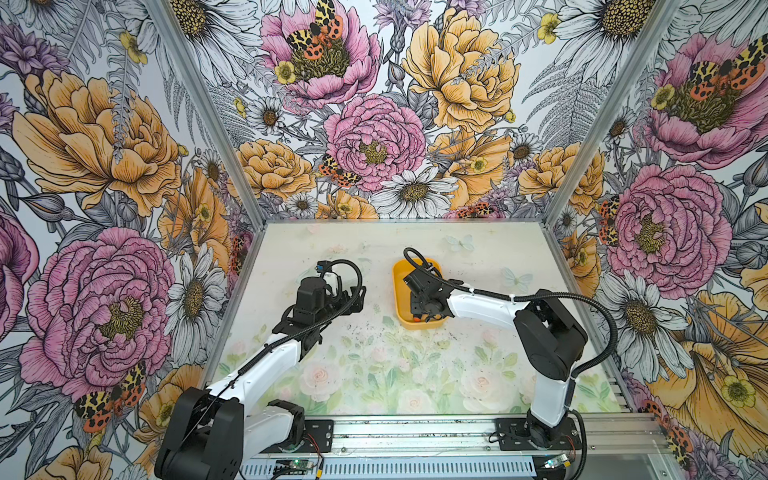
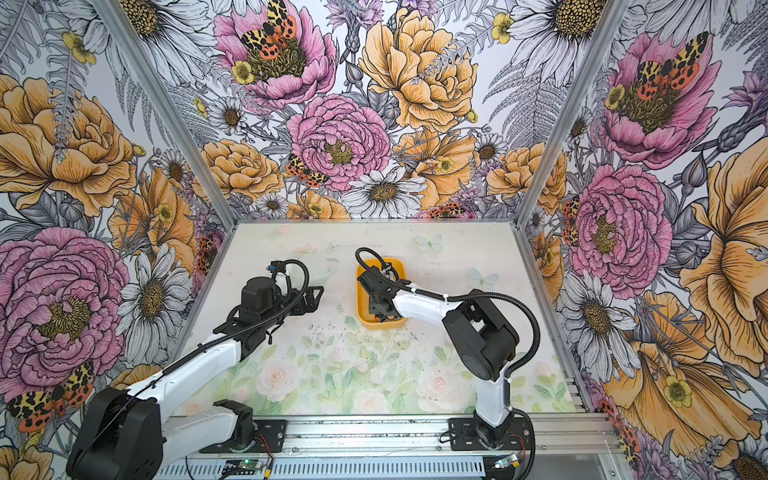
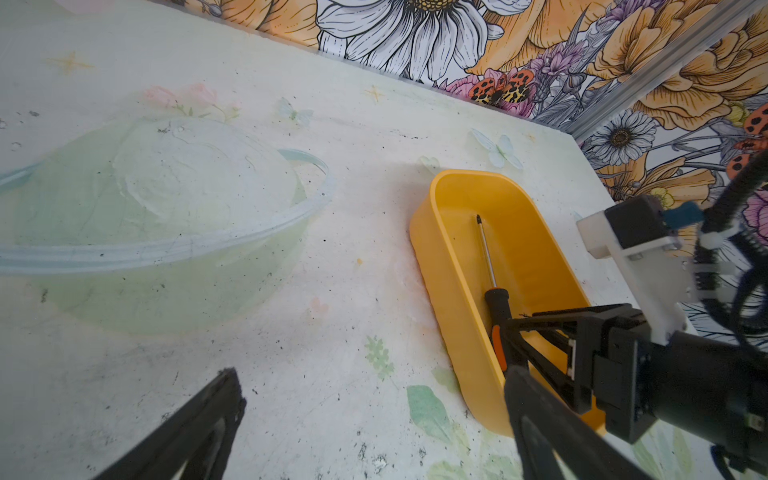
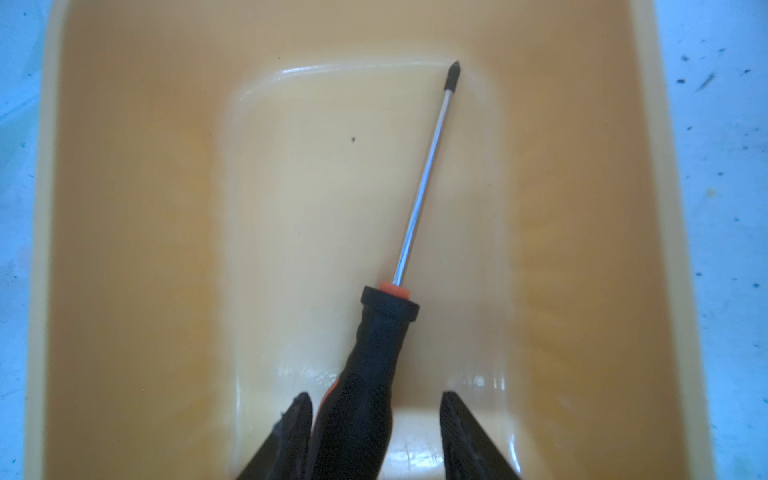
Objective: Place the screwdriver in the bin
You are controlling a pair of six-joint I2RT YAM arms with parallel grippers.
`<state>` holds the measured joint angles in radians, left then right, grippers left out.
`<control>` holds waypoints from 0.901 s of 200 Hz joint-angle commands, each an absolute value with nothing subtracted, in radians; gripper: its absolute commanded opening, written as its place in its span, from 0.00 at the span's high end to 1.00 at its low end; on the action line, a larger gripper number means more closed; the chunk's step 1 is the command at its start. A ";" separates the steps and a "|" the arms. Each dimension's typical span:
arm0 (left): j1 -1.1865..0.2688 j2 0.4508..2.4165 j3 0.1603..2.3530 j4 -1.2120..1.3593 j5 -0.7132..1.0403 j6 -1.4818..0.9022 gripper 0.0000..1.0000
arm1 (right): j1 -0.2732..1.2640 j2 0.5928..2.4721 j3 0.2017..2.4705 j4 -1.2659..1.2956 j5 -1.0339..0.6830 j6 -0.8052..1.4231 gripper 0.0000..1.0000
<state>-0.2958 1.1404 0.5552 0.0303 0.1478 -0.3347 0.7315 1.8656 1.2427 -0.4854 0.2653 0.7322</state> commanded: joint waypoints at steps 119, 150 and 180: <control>-0.281 1.069 0.567 -0.009 0.147 -0.305 0.01 | 0.628 1.444 1.132 -0.586 0.381 0.352 0.46; -0.271 1.080 0.586 -0.014 0.139 -0.279 0.01 | 0.506 1.316 1.036 -0.534 0.389 0.262 0.47; -0.266 1.076 0.600 0.005 0.084 -0.242 0.01 | 0.389 1.192 0.897 -0.381 0.395 0.211 0.47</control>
